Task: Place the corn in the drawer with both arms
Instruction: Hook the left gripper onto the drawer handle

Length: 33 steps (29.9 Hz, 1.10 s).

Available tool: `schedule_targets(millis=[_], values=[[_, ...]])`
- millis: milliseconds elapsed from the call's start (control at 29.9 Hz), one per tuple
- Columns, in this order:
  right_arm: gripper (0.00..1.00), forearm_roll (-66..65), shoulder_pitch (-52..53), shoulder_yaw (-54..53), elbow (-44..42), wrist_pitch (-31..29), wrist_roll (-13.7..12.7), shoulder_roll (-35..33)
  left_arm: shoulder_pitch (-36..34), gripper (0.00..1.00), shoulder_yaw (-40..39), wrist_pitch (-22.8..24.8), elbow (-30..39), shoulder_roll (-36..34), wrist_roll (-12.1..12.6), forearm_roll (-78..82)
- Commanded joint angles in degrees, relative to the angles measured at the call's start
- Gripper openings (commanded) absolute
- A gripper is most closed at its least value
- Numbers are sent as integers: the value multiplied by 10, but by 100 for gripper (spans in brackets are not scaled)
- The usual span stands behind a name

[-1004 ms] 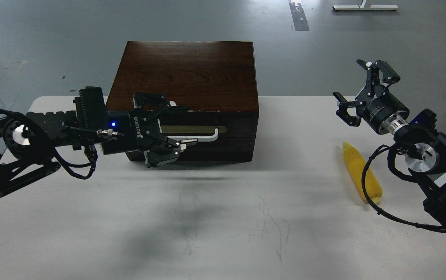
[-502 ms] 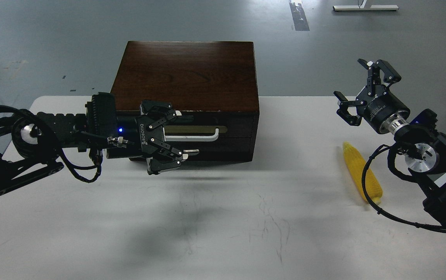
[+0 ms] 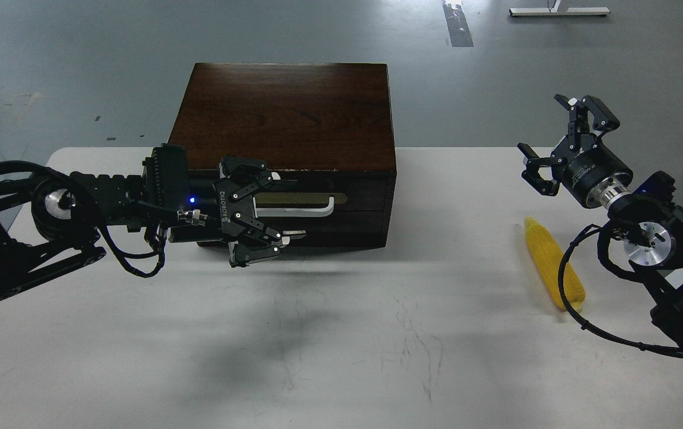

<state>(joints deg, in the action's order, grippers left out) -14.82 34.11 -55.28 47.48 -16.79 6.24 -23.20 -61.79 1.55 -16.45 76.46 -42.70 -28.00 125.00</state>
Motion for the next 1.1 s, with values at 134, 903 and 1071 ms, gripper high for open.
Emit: schedule_targets(millis=[134, 903, 1071], values=[[100, 1, 0, 0, -1, 0, 0, 1, -2, 75, 8, 0, -19, 3, 0, 0], [100, 1, -2, 2, -9, -2, 7, 2, -2, 76, 25, 1, -37, 18, 0, 0], [100, 0, -2, 2, -9, -2, 7, 1, -1, 76, 26, 7, -37, 24, 0, 0]])
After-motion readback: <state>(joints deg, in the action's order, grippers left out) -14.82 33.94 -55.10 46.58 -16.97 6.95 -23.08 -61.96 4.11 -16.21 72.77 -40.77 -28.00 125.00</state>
